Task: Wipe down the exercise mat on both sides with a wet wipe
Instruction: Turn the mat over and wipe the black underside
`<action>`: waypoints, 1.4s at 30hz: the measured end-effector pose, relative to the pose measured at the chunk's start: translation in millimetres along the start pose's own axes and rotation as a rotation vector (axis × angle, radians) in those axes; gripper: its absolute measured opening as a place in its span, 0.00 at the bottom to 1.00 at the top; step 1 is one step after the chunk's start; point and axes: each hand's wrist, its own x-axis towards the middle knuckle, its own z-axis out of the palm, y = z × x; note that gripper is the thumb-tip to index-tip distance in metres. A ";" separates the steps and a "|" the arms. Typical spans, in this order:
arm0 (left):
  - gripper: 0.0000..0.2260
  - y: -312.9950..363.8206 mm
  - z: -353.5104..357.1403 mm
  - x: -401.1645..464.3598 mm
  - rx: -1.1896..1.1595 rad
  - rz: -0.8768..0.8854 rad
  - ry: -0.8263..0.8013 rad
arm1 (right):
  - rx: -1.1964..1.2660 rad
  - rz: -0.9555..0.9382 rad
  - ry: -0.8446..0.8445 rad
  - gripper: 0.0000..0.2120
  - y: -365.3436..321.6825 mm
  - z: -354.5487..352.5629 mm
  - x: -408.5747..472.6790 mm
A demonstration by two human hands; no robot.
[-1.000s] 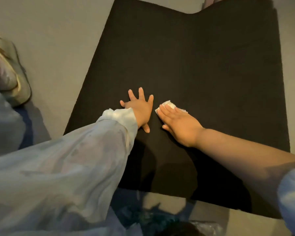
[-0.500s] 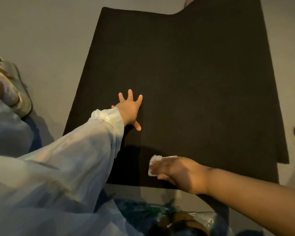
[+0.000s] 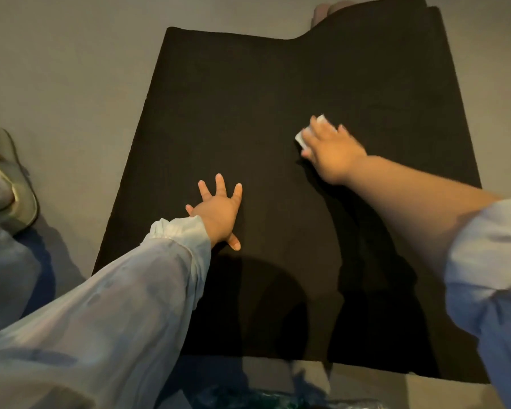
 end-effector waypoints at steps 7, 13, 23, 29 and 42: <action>0.56 2.0 -2.0 -3.4 0.006 -0.009 -0.010 | 0.061 -0.188 0.043 0.22 -18.4 42.7 -39.4; 0.55 1.9 -2.2 -10.6 0.023 0.007 0.013 | 0.096 -0.390 -0.049 0.26 -51.6 70.7 -119.6; 0.55 1.9 -1.0 -12.4 0.030 0.012 0.040 | 0.040 -0.744 -0.211 0.25 -88.0 109.8 -215.5; 0.55 1.4 0.5 -8.8 0.038 0.012 0.041 | 0.744 -0.614 -0.456 0.19 -73.0 75.2 -201.5; 0.57 0.3 1.4 0.4 0.011 0.000 0.015 | 0.081 0.008 0.276 0.22 23.3 2.1 -16.2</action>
